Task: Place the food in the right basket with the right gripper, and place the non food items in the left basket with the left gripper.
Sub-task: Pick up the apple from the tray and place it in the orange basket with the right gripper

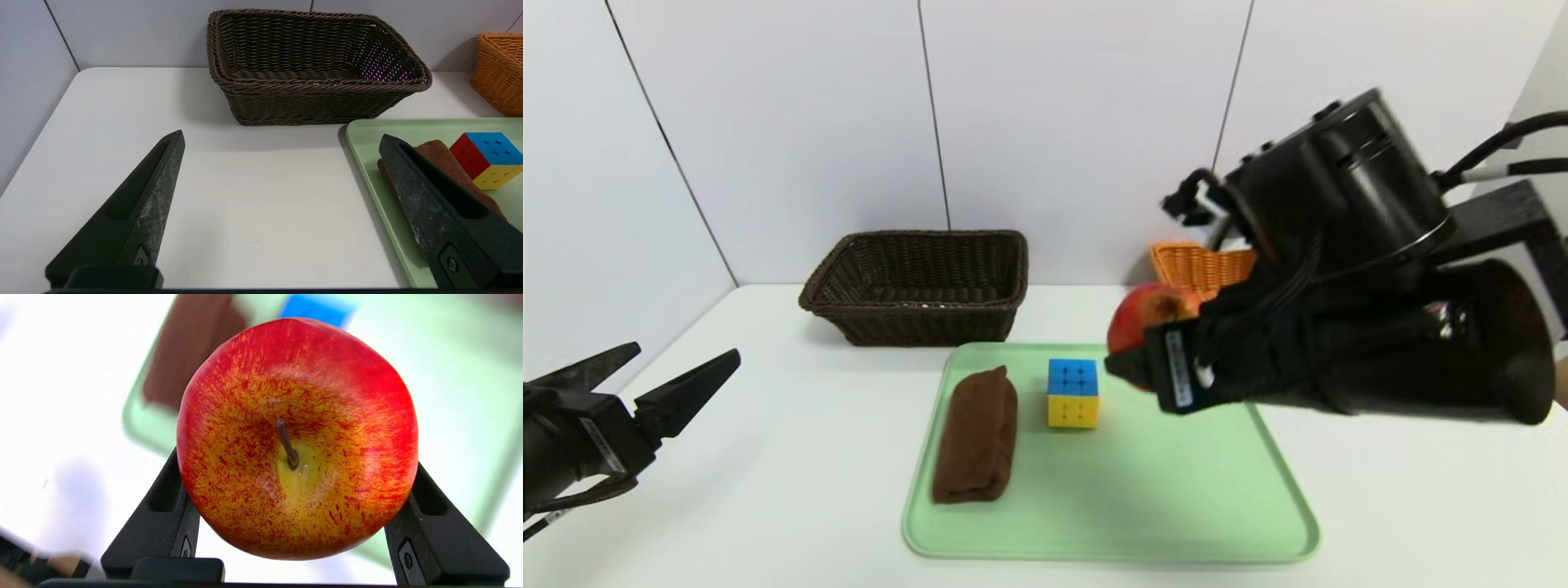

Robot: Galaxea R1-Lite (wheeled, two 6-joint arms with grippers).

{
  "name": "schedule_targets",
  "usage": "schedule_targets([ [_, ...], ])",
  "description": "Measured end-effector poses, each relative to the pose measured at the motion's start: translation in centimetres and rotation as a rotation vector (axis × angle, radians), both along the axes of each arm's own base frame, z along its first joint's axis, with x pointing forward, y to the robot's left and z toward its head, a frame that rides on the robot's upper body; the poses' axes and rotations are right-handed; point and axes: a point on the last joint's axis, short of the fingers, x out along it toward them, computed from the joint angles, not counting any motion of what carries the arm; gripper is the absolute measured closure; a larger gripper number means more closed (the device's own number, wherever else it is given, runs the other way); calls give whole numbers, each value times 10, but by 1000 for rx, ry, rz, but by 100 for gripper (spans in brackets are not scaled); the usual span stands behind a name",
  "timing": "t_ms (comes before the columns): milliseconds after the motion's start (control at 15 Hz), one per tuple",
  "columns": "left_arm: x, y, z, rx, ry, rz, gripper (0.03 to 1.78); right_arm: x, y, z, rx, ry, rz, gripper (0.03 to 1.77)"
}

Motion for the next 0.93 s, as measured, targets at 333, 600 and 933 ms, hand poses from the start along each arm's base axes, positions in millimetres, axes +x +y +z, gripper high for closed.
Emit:
schedule_targets([
  [333, -1, 0, 0, 0, 0, 0, 12, 51, -78, 34, -66, -240, -114, 61],
  [600, -3, 0, -2, -1, 0, 1, 12, 95, -107, 32, -111, -230, -142, 61],
  [933, -5, 0, -3, -1, -2, 2, 12, 144, -108, 12, -143, -126, -164, 61],
])
